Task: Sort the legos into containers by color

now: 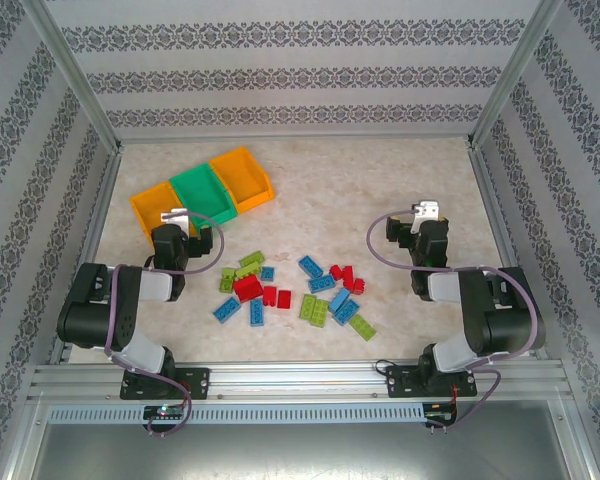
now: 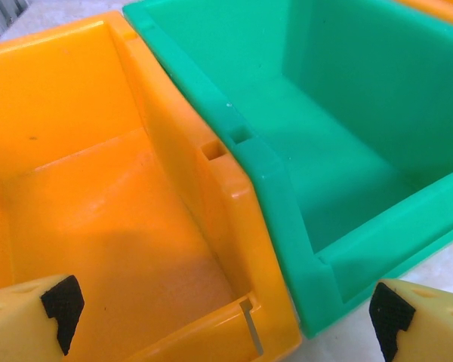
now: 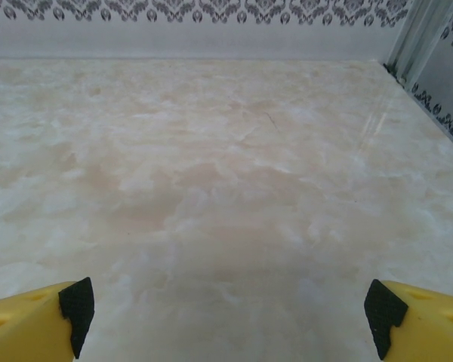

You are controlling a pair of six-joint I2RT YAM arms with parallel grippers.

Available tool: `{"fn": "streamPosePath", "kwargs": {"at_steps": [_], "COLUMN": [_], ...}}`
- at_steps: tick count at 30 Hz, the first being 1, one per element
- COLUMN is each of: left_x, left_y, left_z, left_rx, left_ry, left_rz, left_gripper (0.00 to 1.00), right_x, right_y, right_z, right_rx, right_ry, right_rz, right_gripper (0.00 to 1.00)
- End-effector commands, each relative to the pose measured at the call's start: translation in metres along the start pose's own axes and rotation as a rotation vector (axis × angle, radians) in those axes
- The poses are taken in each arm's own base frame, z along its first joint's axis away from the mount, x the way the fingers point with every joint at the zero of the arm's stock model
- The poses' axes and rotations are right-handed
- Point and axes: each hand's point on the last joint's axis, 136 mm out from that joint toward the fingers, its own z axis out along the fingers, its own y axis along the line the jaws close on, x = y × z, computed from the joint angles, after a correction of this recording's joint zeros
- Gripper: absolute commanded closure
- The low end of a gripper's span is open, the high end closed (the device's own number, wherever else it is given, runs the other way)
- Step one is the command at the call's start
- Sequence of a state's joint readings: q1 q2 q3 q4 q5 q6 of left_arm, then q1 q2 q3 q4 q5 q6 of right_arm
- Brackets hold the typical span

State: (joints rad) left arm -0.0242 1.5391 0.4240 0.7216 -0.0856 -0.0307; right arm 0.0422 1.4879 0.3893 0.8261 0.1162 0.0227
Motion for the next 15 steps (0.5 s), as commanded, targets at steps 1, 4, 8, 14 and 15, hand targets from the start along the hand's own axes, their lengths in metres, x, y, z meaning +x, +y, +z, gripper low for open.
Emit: {"fn": "streamPosePath", "kwargs": {"at_steps": [1,4,8,14,15], "left_x": [-0.038,-0.059,-0.072,-0.067,-0.065], "left_y": [0.023,0.024,0.027,0.058,0.061], "left_z": [-0.009,-0.029,-0.058,-0.097,-0.101], "left_rx": [-0.12,-0.12,-0.126,-0.293,-0.317], "left_ry": [0.063,0.134,0.122,0.139,0.159], "left_rz": [-0.07,-0.134,-0.209,-0.329,-0.352], "left_gripper": [0.01,0.0,0.01,0.01,0.01], "right_x": [-0.027,-0.037,-0.048,-0.049,-0.047], "right_y": [0.0,0.013,0.037,0.067,0.073], "right_z": [-0.006,-0.018,-0.038,-0.056,-0.058], "right_rx": [0.012,-0.059,-0.157,-0.247,-0.265], "right_ry": [0.025,0.09,0.153,0.296,0.323], "right_rz": [0.025,0.084,0.147,0.18,0.187], "right_gripper": [0.06,0.09,0.11,0.07,0.08]}}
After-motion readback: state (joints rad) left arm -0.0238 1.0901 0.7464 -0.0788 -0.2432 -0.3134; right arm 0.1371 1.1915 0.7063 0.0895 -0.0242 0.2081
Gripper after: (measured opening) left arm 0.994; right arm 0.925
